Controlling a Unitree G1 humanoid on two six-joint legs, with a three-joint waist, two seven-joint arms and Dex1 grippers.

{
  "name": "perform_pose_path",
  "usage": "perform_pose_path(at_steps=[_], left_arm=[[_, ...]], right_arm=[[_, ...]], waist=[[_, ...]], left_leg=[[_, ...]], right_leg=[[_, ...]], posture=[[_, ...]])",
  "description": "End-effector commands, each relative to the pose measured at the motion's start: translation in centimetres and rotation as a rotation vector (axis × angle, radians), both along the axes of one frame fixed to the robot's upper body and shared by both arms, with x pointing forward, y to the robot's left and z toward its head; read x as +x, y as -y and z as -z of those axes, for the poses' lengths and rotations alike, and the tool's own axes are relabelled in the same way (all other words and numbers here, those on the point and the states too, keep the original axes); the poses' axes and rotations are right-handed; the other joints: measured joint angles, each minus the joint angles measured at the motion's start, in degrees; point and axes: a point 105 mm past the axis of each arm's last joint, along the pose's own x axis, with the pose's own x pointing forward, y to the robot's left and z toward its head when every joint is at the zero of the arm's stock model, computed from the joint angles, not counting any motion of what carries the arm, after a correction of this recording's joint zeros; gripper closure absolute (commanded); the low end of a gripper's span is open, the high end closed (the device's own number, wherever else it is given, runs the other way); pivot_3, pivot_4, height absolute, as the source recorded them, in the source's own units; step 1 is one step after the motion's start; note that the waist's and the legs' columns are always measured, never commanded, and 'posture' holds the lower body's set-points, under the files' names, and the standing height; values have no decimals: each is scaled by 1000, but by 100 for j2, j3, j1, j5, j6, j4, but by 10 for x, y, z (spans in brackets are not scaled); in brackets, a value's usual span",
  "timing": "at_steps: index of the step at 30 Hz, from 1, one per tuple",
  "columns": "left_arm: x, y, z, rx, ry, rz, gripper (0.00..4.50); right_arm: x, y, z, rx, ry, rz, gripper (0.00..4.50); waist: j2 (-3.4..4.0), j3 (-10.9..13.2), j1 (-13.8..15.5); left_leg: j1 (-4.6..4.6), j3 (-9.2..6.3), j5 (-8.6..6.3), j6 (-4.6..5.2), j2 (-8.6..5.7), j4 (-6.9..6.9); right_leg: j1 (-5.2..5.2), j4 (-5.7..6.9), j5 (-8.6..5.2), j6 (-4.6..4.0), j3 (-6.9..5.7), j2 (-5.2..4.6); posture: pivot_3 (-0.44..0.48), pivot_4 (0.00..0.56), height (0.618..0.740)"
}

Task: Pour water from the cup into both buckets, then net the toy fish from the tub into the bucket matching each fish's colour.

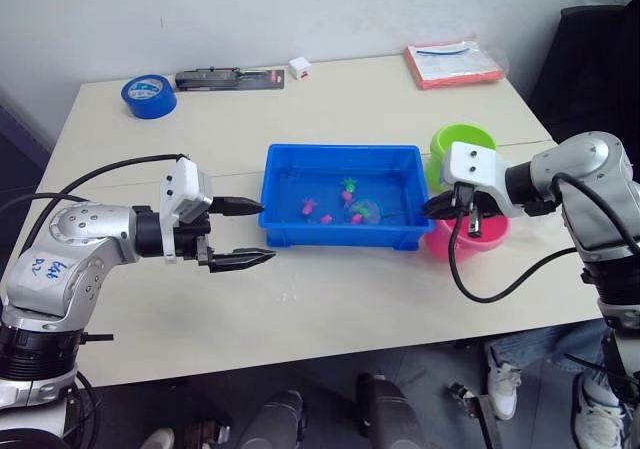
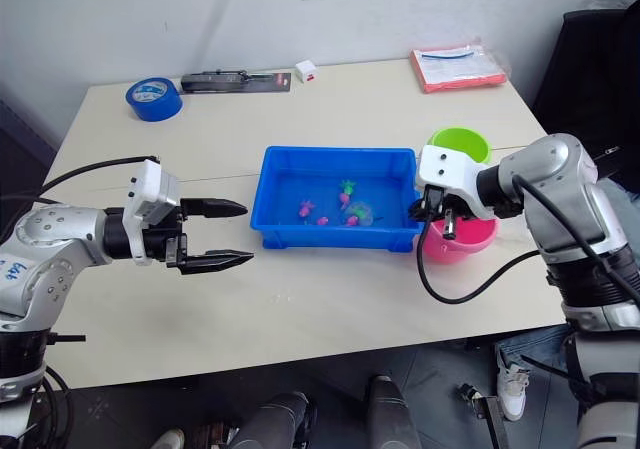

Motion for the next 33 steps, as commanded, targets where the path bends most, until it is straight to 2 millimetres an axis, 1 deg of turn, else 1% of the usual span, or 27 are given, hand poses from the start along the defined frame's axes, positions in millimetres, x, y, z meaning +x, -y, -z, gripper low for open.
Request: perform_pose_path(at_steps=[1, 5, 8, 16, 19, 22, 25, 28, 31, 33], left_arm=[[-3, -2, -12, 4, 40, 9, 0], [-2, -4, -12, 9, 38, 6, 0], [-1, -5, -14, 3, 39, 4, 0], [5, -9, -17, -41, 38, -12, 0], [8, -9, -16, -45, 44, -9, 0], [14, -7, -18, -59, 59, -3, 0], [15, -2, -20, -73, 65, 24, 0], [17, 3, -23, -81, 74, 54, 0], [21, 5, -26, -86, 80, 74, 0], [22, 8, -28, -83, 81, 94, 0]], right_arm=[[-1, -4, -13, 129, -43, 43, 3725], [2, -6, -16, 221, -79, 111, 3725], [2, -5, -21, 294, -95, 147, 3725], [-8, 2, -26, 377, -68, 200, 3725], [-12, 9, -29, 409, -39, 246, 3725], [-16, 17, -36, 461, -8, 303, 3725], [-25, 26, -41, 493, 18, 348, 3725], [-38, 36, -43, 511, 45, 398, 3725], [-49, 42, -46, 527, 68, 430, 3725], [-60, 51, -49, 536, 105, 474, 3725]], waist=[[0, 0, 0], [0, 0, 0], [0, 0, 1], [0, 0, 10], [0, 0, 5], [0, 0, 23], [0, 0, 49], [0, 0, 70], [-1, -1, 74], [-1, -1, 74]], left_leg=[[0, 0, 0, 0, 0, 0], [-2, 0, 0, 0, 0, 1], [-3, -1, 0, 0, 0, 1], [-7, -2, 0, 0, -1, 4], [-8, -2, 0, 0, -1, 4], [-9, -4, 0, 0, 0, 5], [-12, -2, 0, 0, -2, 10], [-13, -3, 0, 0, -1, 10], [-13, -1, 0, 1, -3, 11], [-13, 0, 0, 1, -3, 13]], right_leg=[[0, 0, 0, 0, 0, 0], [0, 0, 0, 0, -1, -1], [-1, 0, 0, -1, -1, -1], [-3, 0, 1, -1, -4, -2], [-4, 0, 1, -1, -4, -2], [-5, 1, 1, -1, -6, -2], [-5, 0, 4, -1, -5, -2], [-5, -1, 4, -2, -6, -2], [-5, 2, 5, -1, -4, -4], [-4, 2, 5, 0, -3, -4]], posture=[[0, 150, 740], [0, 150, 740], [0, 150, 740], [0, 150, 740], [0, 150, 740], [0, 150, 740], [0, 150, 740], [0, 150, 740], [0, 150, 740], [0, 150, 740]])
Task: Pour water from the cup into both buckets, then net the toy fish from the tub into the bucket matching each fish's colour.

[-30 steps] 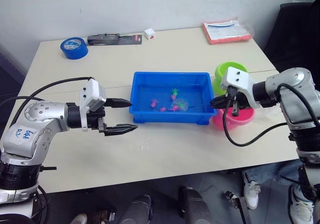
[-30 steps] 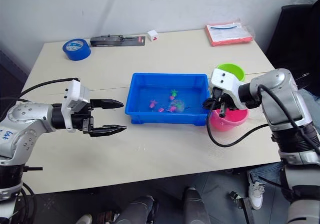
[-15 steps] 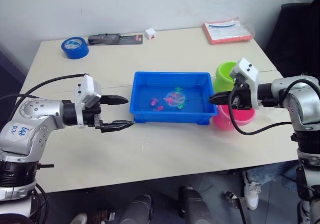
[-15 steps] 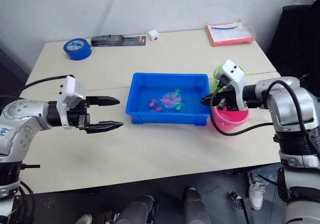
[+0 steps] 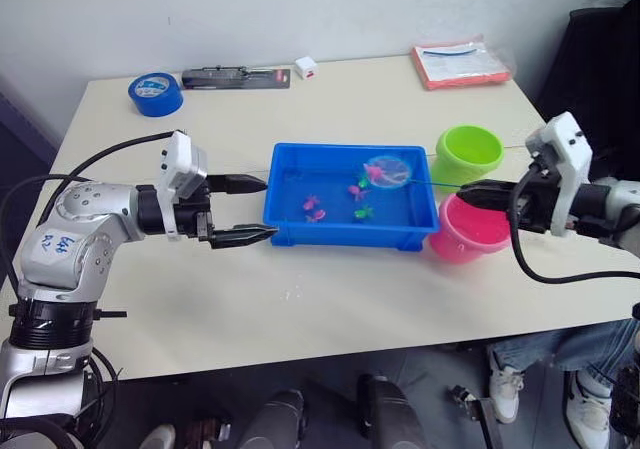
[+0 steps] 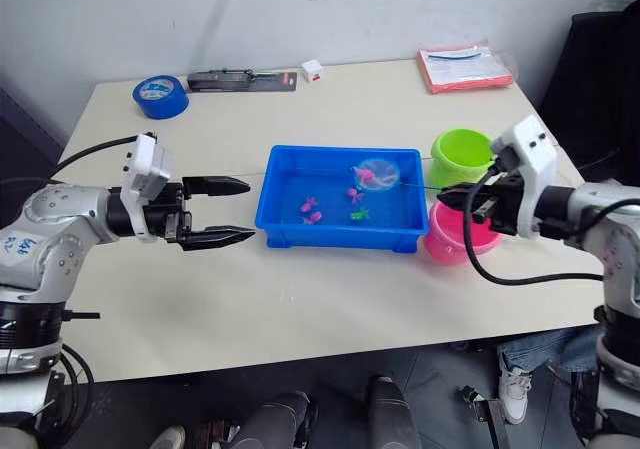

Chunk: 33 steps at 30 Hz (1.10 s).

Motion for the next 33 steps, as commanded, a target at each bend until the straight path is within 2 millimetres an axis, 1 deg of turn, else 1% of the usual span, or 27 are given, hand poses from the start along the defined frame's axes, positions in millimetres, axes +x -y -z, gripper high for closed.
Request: perform_pose_path(at_steps=[1, 5, 11, 15, 18, 23, 26, 31, 33], left_arm=[[2, 3, -10, 5, 38, 37, 0], [6, 6, -11, 17, 39, 64, 0], [12, 8, -8, 24, 32, 87, 0], [17, 11, -9, 30, 37, 106, 0], [19, 11, -10, 30, 40, 116, 0], [22, 19, -8, 25, 40, 145, 0], [24, 21, -7, 22, 37, 152, 0], [27, 24, -4, 21, 35, 165, 0], [27, 25, -4, 20, 36, 167, 0]], right_arm=[[-21, 12, -19, -5, 95, 69, 3725], [-38, 29, -15, -14, 113, 197, 3725], [-56, 45, -9, -69, 170, 333, 3725], [-68, 51, -5, -185, 212, 370, 3725], [-71, 53, -2, -249, 227, 386, 3725], [-82, 53, 9, -412, 243, 411, 3725], [-83, 56, 7, -524, 317, 436, 3725], [-86, 59, 11, -685, 411, 436, 3725], [-86, 58, 11, -718, 449, 435, 3725]], waist=[[-1, 0, 8], [-2, -2, 8], [-3, -2, 5], [-6, -3, 14], [-7, -4, 15], [-8, -5, 11], [-10, -6, 8], [-12, -7, 14], [-15, -9, 11]], left_leg=[[0, -1, 0, 0, 0, 0], [0, 0, 0, 1, 0, -1], [4, 4, 0, 1, 0, 0], [3, 5, 1, 3, -3, 2], [3, 5, 2, 4, -5, 7], [3, 4, 2, 5, -4, 7], [4, 5, 2, 5, -5, 10], [6, 7, 2, 5, -6, 11], [6, 6, 2, 5, -6, 12]], right_leg=[[0, 0, 0, 0, 0, 0], [0, 0, 1, 1, 0, 0], [1, 5, 2, 2, 3, 1], [2, 5, 2, 3, 3, -2], [5, 5, 4, 6, 4, -3], [5, 7, 4, 7, 4, -2], [5, 9, 5, 7, 5, -1], [6, 11, 5, 7, 5, 0], [6, 11, 5, 7, 6, 1]], posture=[[0, 150, 740], [0, 150, 740], [0, 150, 740], [0, 150, 740], [0, 150, 740], [0, 150, 740], [0, 150, 740], [0, 150, 740], [0, 150, 740]])
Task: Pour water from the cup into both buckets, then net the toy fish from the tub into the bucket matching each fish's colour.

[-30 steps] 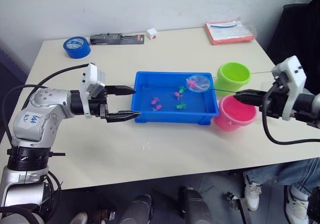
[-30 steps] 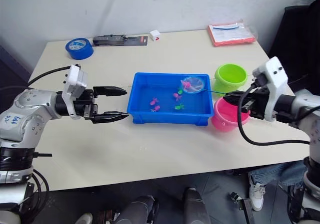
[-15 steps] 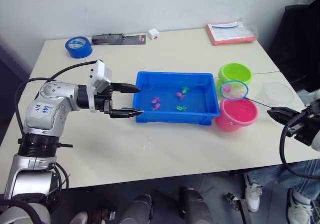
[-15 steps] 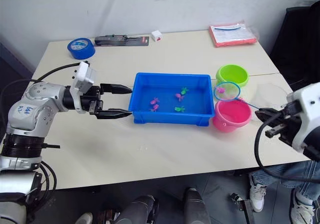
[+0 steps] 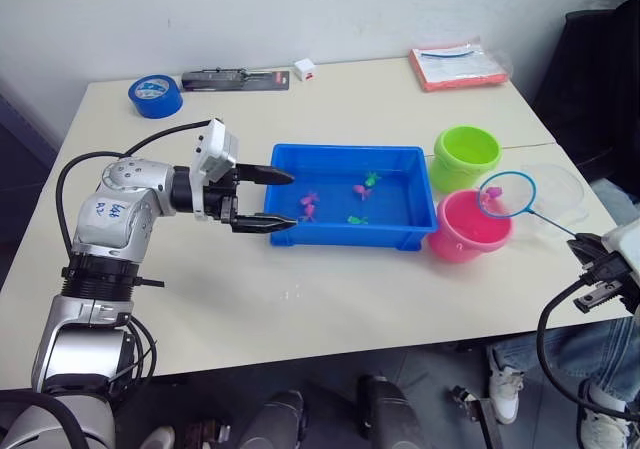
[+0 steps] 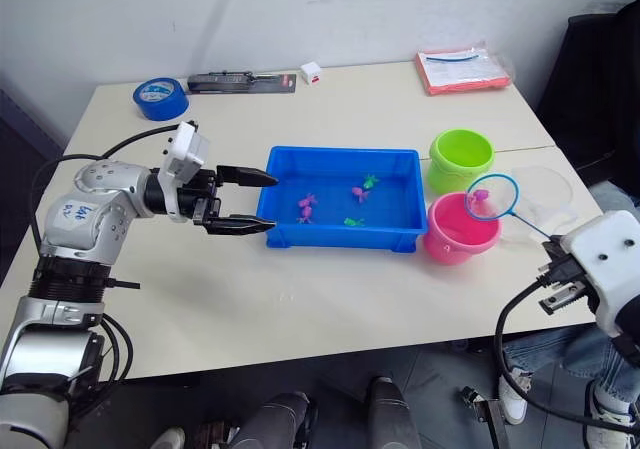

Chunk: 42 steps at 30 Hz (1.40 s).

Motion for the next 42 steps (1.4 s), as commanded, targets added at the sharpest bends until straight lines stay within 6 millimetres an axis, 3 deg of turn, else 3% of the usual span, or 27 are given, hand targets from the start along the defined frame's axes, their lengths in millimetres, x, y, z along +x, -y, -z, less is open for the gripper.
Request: perform_pose_path(at_steps=[1, 7, 20, 36, 42], left_arm=[[0, 4, -9, -2, 45, 25, 0], [0, 5, -8, -4, 45, 33, 0], [-3, 4, -7, -3, 42, 35, 0], [-10, -1, -6, -1, 37, 3, 0], [-12, -2, -6, -3, 35, -5, 0]], right_arm=[[-1, -7, -10, -168, 121, -17, 3725], [-4, -8, 0, -440, 167, -47, 3725], [-10, -7, 23, -836, 229, -143, 3725], [-6, 3, 39, -1159, 316, -152, 3725], [-7, 1, 37, -1156, 361, -158, 3725]], waist=[[-1, -1, -4], [-2, -1, 0], [-2, -1, -2], [-2, -1, -7], [-2, -1, -8]], left_leg=[[1, 1, 0, 0, -1, 3], [2, 2, 0, 0, -3, 9], [19, 7, 0, -1, -6, 13], [43, 31, 0, -1, -7, -3], [54, 49, 0, -1, -6, -13]], right_leg=[[1, 0, 0, 0, 1, -1], [2, 8, 0, 0, 3, 2], [12, -1, 0, 0, 11, 9], [17, 4, -1, -2, 36, 20], [18, 4, -1, -2, 56, 19]], posture=[[0, 150, 740], [0, 150, 740], [0, 150, 740], [0, 150, 740], [0, 150, 740]])
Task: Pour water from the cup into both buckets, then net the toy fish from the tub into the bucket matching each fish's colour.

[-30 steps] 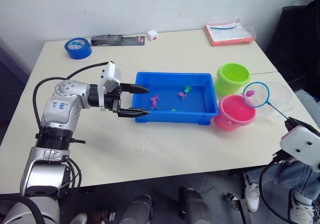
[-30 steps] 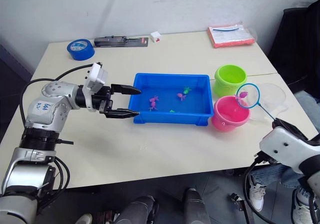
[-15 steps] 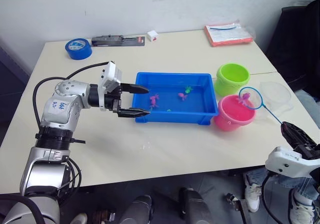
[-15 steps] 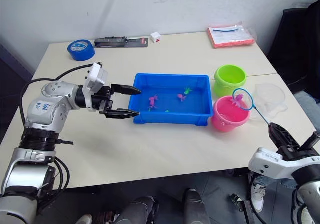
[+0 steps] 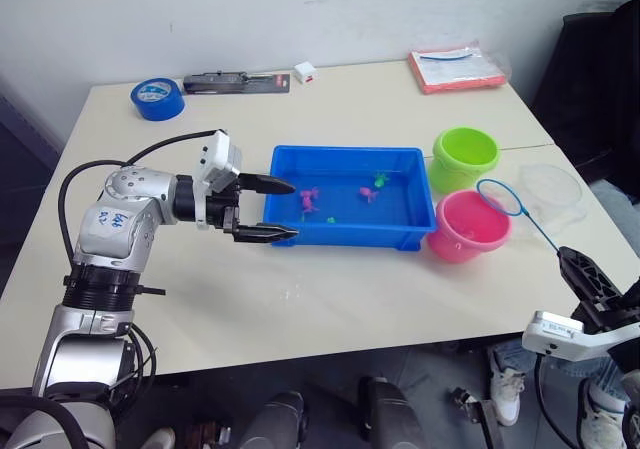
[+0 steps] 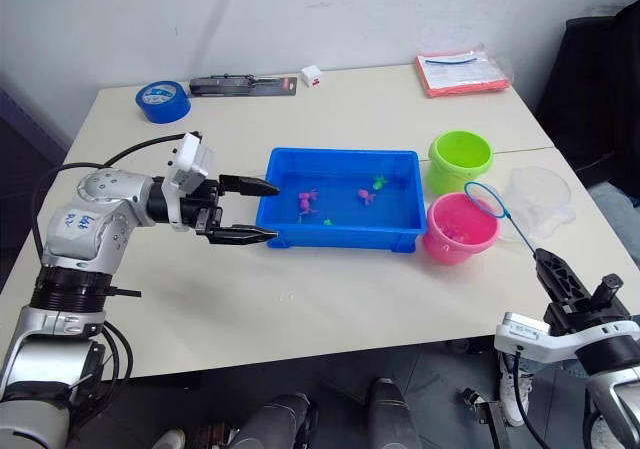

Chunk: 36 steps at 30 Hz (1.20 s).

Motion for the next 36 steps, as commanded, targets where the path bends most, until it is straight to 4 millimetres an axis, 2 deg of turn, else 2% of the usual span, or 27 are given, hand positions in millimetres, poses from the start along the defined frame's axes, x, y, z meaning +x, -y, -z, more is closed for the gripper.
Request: perform_pose_path(at_steps=[1, 7, 12, 14, 20, 22, 24, 27, 30, 36], left_arm=[[-4, -4, -11, -19, 38, -2, 0], [-1, -10, -12, -24, 35, -29, 0], [-1, -16, -14, -29, 42, -66, 0], [-1, -19, -15, -30, 50, -84, 0], [-3, -33, -14, -8, 56, -156, 0], [-3, -39, -13, 3, 55, -184, 0], [-4, -43, -13, 9, 47, -205, 0], [-6, -52, -12, 22, 42, -237, 0], [-10, -53, -11, 30, 42, -248, 0], [-15, -54, -10, 27, 46, -265, 0]], right_arm=[[-1, 0, -9, 11, 47, -16, 3725], [14, -18, -28, 135, 42, -119, 3725], [47, -27, -66, 392, -52, -184, 3725], [56, -37, -74, 540, -138, -217, 3725], [66, -69, -66, 1034, -541, -242, 3725], [71, -76, -68, 1216, -648, -208, 3725], [72, -80, -70, 1300, -718, -170, 3725], [76, -90, -65, 1473, -918, -42, 3725], [83, -97, -72, 1552, -980, -3, 3725], [99, -96, -73, 1613, -1055, 90, 3725]], waist=[[0, 0, -2], [0, 0, -29], [-1, 1, -100], [-2, 1, -117], [-3, 1, -124], [-3, 1, -136], [-3, 1, -128], [-2, 1, -108], [-2, 1, -108], [-2, 1, -44]], left_leg=[[1, 2, 0, 0, 0, -1], [5, 13, 0, 0, 6, -4], [13, 22, 0, 0, 13, -9], [13, 23, 0, 2, 14, -9], [-2, 0, -5, 4, 26, -9], [-2, 3, -7, 9, 22, -4], [-3, 3, -8, 9, 22, -3], [-6, -5, -9, 7, 25, -8], [-8, 0, -9, 8, 24, -7], [-13, 0, -12, 13, 19, -7]], right_leg=[[0, 0, 0, 0, 2, 1], [0, 0, 0, 0, 10, 1], [5, -1, 0, 0, 16, 2], [6, -4, 1, 1, 16, 0], [4, -11, 1, 0, -5, 1], [5, -18, 1, 0, -3, -3], [4, -18, 1, -1, -2, -3], [-1, -18, 1, -1, -10, -3], [-3, -18, 2, -2, -8, -5], [-4, -13, 2, -2, -13, -11]], posture=[[0, 150, 740], [0, 150, 740], [0, 150, 740], [0, 150, 740], [0, 150, 740], [0, 150, 740], [0, 150, 740], [0, 150, 740], [0, 150, 740], [0, 150, 740]])
